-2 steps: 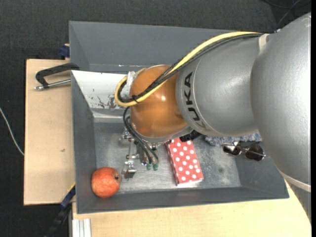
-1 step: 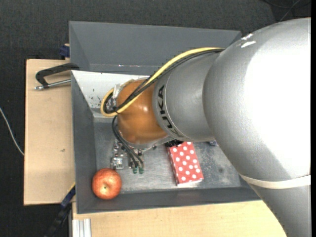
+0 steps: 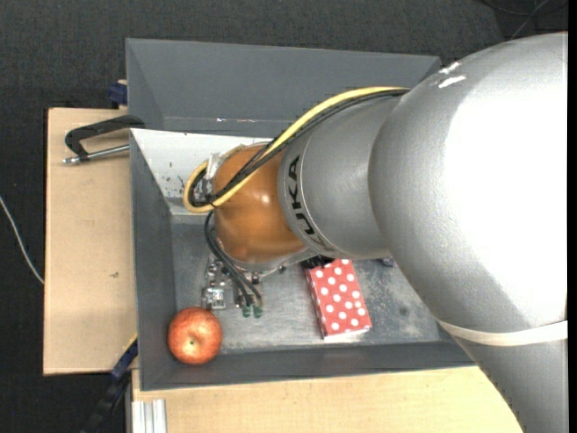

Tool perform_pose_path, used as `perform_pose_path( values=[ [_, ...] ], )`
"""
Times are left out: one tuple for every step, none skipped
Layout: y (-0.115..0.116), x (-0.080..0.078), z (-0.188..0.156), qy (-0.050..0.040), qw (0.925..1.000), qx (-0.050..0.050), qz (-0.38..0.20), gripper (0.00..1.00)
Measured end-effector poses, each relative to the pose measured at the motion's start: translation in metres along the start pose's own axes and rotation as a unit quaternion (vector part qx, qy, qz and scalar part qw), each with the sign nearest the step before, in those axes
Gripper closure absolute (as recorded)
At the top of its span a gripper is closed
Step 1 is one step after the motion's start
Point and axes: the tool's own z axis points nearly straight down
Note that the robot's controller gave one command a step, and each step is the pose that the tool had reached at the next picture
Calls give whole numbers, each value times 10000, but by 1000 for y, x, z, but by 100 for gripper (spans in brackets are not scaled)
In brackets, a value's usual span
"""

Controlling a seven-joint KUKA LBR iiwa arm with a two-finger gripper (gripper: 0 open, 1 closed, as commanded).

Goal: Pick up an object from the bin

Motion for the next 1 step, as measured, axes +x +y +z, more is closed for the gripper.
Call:
perform_pose_path(
  values=[
    [-52,-6,-15,23,9846,-4,-1745,0]
  ],
)
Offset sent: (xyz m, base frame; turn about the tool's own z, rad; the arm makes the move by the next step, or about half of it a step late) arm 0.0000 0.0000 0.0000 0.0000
